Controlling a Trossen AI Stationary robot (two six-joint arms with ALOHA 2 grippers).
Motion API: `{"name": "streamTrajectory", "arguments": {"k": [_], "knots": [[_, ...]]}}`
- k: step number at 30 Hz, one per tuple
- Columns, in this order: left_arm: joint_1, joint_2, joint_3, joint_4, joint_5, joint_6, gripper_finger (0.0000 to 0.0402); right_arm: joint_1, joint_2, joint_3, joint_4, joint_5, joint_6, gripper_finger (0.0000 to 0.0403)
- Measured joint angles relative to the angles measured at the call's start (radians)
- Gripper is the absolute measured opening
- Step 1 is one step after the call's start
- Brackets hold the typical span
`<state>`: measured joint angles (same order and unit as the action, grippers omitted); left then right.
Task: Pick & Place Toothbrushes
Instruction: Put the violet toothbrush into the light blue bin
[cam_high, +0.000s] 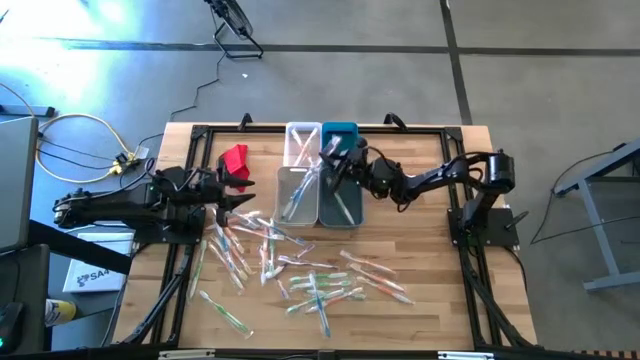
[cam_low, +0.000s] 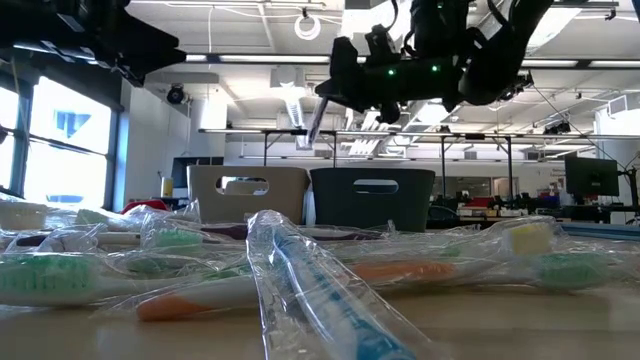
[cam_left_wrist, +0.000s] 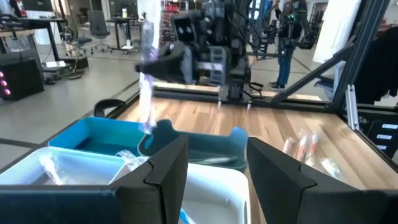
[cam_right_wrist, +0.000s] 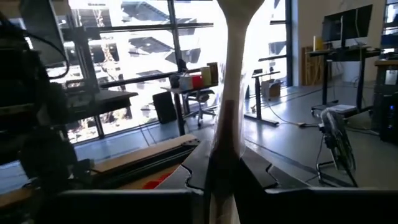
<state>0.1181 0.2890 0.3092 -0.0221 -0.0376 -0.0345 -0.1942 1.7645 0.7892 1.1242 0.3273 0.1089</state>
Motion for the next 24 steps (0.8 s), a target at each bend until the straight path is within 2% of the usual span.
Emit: {"name": "streamTrajectory", "arguments": {"k": [4, 13, 17, 21, 24], "knots": [[0.0, 0.001, 0.0, -0.037, 0.0, 0.0, 0.0162, -0.038, 0.0, 0.065, -0.09, 0.003, -0.002, 0.0037], [0.0, 0.003, 0.0, -0.089, 0.0, -0.026, 0.0162, -0.09, 0.0, 0.283, -0.562, 0.105, -0.053, 0.0037], [0.0, 0.003, 0.0, -0.09, 0.0, -0.027, 0.0162, -0.137, 0.0, 0.363, -0.744, 0.113, -0.051, 0.0033], [0.0, 0.003, 0.0, -0.102, 0.0, -0.027, 0.0162, -0.192, 0.0, 0.393, -0.834, 0.087, -0.014, 0.0034], [0.0, 0.003, 0.001, -0.116, 0.0, -0.027, 0.0162, -0.242, 0.0, 0.394, -0.884, -0.007, 0.061, 0.0035]]}}
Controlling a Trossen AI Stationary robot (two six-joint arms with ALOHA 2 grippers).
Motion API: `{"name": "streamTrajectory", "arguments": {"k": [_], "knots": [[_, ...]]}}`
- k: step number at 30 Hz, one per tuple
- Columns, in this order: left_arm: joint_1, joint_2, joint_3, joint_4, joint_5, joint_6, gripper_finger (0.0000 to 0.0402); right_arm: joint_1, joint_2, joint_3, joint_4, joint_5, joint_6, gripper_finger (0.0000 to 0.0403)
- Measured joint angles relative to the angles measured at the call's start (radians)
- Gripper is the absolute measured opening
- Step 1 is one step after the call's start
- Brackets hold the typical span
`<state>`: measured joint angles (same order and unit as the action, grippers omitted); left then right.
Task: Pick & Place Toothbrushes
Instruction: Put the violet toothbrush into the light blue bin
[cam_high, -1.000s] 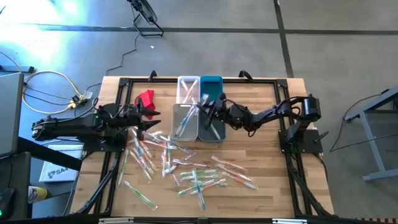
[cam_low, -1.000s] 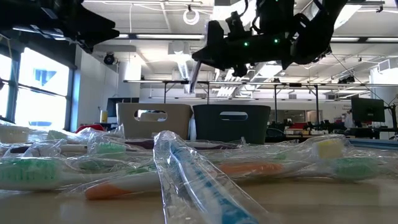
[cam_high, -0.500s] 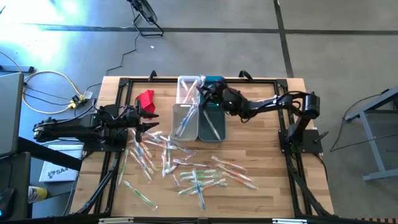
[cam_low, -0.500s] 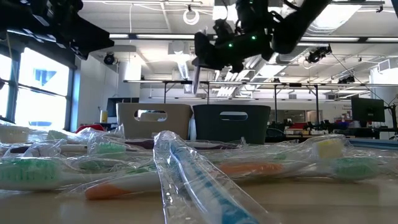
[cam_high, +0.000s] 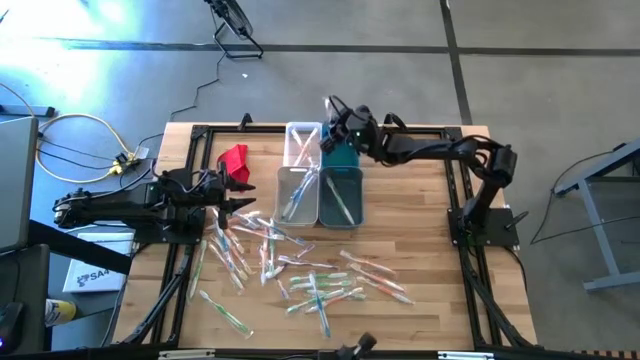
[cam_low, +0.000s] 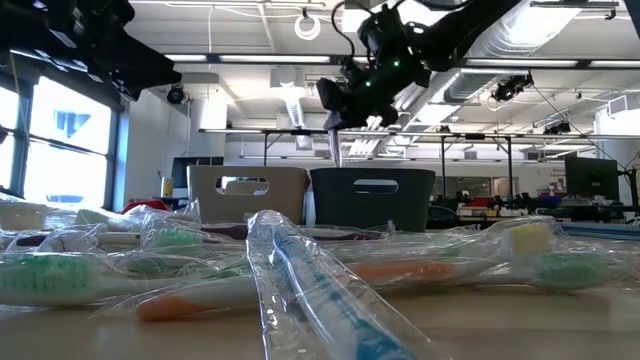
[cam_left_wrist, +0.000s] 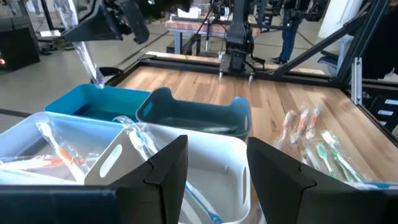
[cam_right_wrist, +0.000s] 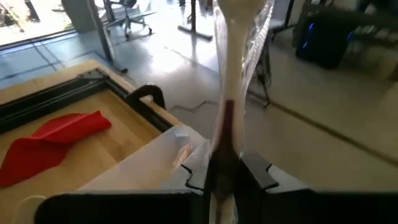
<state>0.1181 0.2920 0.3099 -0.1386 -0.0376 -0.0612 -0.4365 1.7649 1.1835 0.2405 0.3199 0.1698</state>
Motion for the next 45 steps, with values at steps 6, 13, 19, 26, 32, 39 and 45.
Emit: {"name": "streamTrajectory", "arguments": {"k": [6, 13, 19, 26, 32, 39, 45], "knots": [[0.0, 0.0, 0.0, -0.009, 0.0, 0.0, 0.0162, -0.062, 0.007, 0.0, -0.089, -0.094, 0.046, 0.0033], [0.0, 0.0, 0.0, -0.02, 0.0, 0.0, 0.0162, -0.093, 0.007, 0.0, -0.149, -0.228, 0.047, 0.0033], [0.0, 0.0, 0.0, -0.022, 0.0, 0.0, 0.0162, -0.104, 0.007, 0.0, -0.202, -0.246, 0.047, 0.0033], [0.0, 0.0, 0.0, -0.022, 0.0, 0.0, 0.0162, -0.103, 0.036, 0.0, -0.216, -0.246, 0.047, 0.0033], [0.0, 0.0, 0.0, -0.022, 0.0, 0.0, 0.0162, -0.108, 0.094, 0.0, -0.245, -0.248, 0.047, 0.0033], [0.0, 0.0, 0.0, -0.022, 0.0, 0.002, 0.0162, -0.133, 0.094, 0.0, -0.289, -0.311, 0.109, 0.0033], [0.0, 0.0, 0.0, -0.022, 0.0, 0.004, 0.0162, -0.151, 0.109, 0.0, -0.324, -0.329, 0.118, 0.0034]]}}
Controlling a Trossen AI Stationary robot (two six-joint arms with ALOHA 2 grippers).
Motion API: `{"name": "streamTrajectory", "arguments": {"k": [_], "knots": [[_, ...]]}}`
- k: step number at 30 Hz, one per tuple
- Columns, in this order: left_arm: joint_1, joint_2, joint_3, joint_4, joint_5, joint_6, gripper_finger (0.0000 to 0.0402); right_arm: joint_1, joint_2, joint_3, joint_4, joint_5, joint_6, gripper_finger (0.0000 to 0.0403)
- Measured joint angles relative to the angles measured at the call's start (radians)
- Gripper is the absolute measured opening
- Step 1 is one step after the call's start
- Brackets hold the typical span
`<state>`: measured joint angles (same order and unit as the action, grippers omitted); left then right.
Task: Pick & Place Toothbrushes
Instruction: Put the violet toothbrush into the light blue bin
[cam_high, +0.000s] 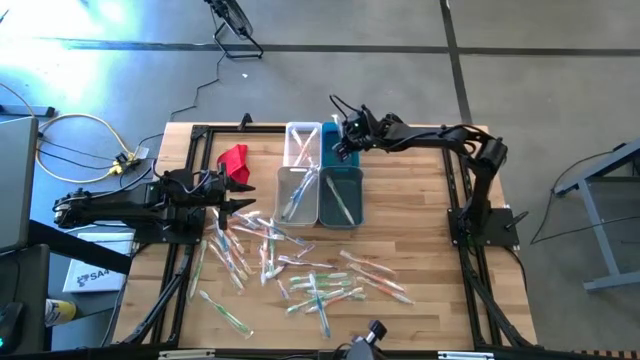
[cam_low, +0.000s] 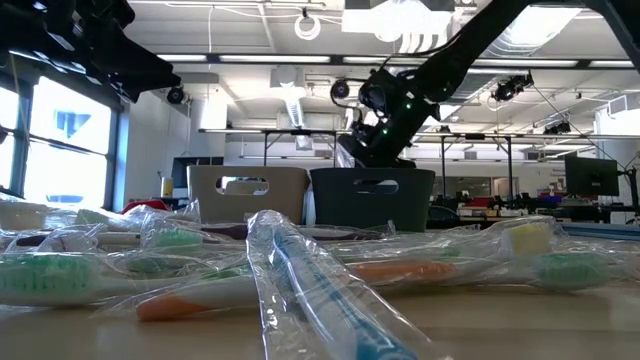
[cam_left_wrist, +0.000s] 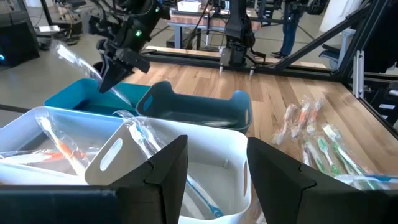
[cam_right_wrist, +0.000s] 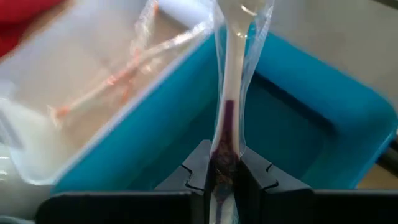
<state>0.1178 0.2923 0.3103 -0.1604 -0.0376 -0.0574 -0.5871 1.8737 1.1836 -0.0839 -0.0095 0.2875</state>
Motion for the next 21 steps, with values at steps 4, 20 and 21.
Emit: {"name": "streamTrajectory", "arguments": {"k": [4, 20, 21], "knots": [[0.0, 0.0, 0.0, -0.001, 0.0, 0.0, 0.0162, -0.007, 0.0, 0.0, 0.009, -0.022, -0.004, 0.0035], [0.0, 0.0, 0.0, -0.025, 0.0, -0.025, 0.0162, 0.0, -0.002, 0.0, -0.008, 0.064, 0.001, 0.0155], [0.0, 0.0, 0.0, -0.025, 0.0, -0.026, 0.0162, 0.0, -0.008, 0.0, -0.002, 0.058, 0.008, 0.0157]]}}
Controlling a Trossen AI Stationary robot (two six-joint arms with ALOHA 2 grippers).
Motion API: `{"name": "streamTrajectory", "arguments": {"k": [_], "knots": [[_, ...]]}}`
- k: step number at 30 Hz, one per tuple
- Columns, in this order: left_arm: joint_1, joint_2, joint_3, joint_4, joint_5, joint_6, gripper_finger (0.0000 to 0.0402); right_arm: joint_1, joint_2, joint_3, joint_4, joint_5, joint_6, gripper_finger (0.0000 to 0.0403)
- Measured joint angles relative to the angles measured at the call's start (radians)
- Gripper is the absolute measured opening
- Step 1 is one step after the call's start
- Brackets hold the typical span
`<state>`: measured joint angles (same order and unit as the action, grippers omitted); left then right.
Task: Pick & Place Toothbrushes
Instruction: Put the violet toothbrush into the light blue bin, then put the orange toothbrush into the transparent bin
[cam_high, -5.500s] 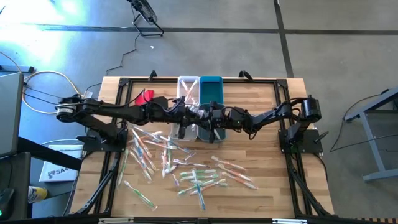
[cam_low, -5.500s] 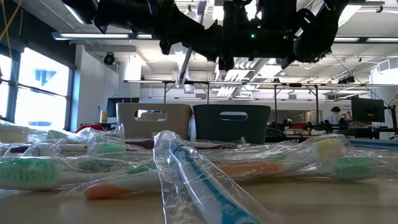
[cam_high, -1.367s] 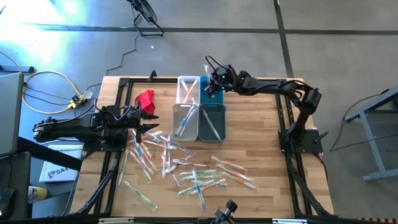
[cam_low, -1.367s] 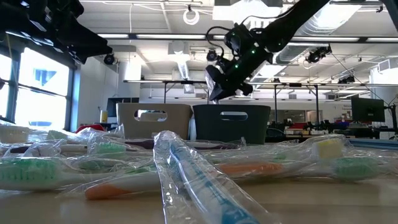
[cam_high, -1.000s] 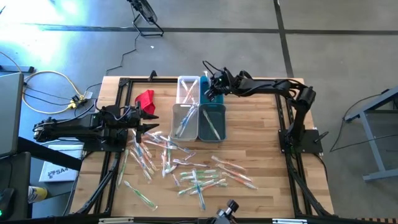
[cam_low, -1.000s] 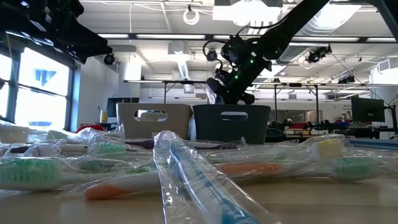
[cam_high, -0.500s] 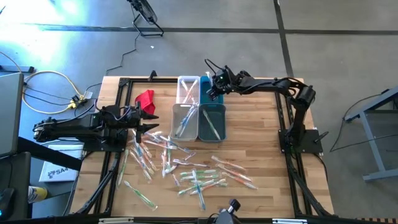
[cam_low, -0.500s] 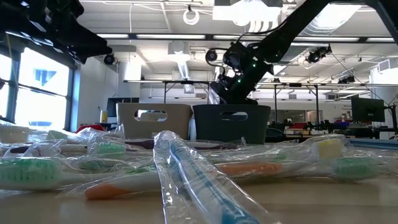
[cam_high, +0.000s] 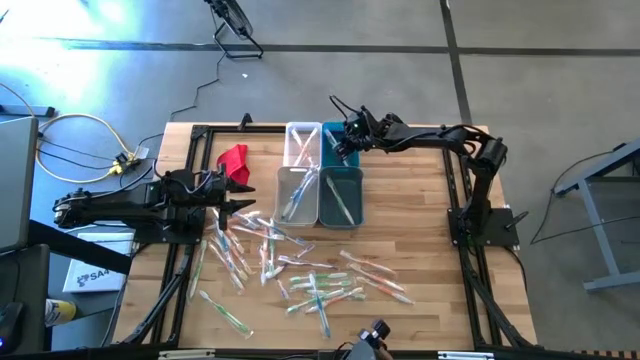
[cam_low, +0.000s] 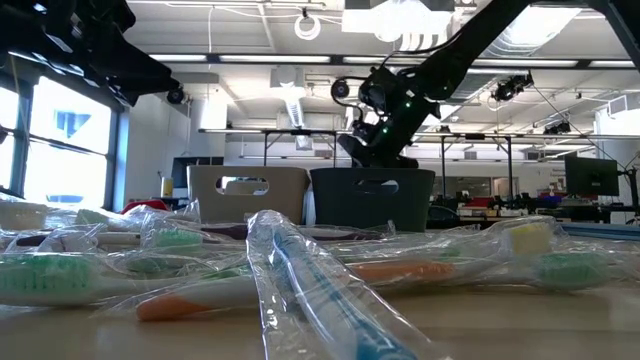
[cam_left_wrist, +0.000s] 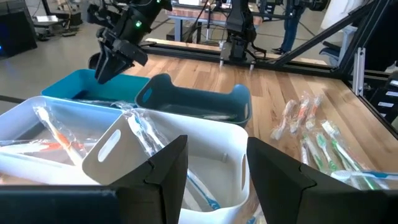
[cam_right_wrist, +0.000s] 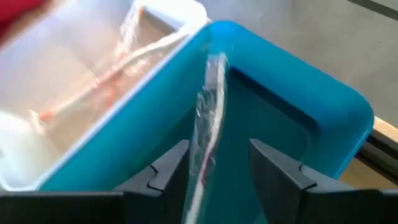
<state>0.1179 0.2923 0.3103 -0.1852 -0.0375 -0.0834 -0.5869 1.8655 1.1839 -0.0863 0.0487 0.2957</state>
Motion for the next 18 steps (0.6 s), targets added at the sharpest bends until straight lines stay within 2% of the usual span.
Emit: {"name": "streamTrajectory", "arguments": {"k": [4, 13, 18], "knots": [[0.0, 0.0, 0.0, 0.0, 0.0, 0.0, 0.0162, 0.01, -0.052, -0.001, 0.024, -0.05, -0.008, 0.014], [0.0, 0.0, 0.0, 0.002, 0.0, 0.0, 0.0162, 0.071, -0.19, -0.001, 0.04, -0.071, -0.076, 0.0044], [0.0, 0.0, 0.0, 0.002, 0.0, 0.0, 0.0162, 0.109, -0.201, -0.001, 0.08, -0.109, -0.115, 0.0007]]}}
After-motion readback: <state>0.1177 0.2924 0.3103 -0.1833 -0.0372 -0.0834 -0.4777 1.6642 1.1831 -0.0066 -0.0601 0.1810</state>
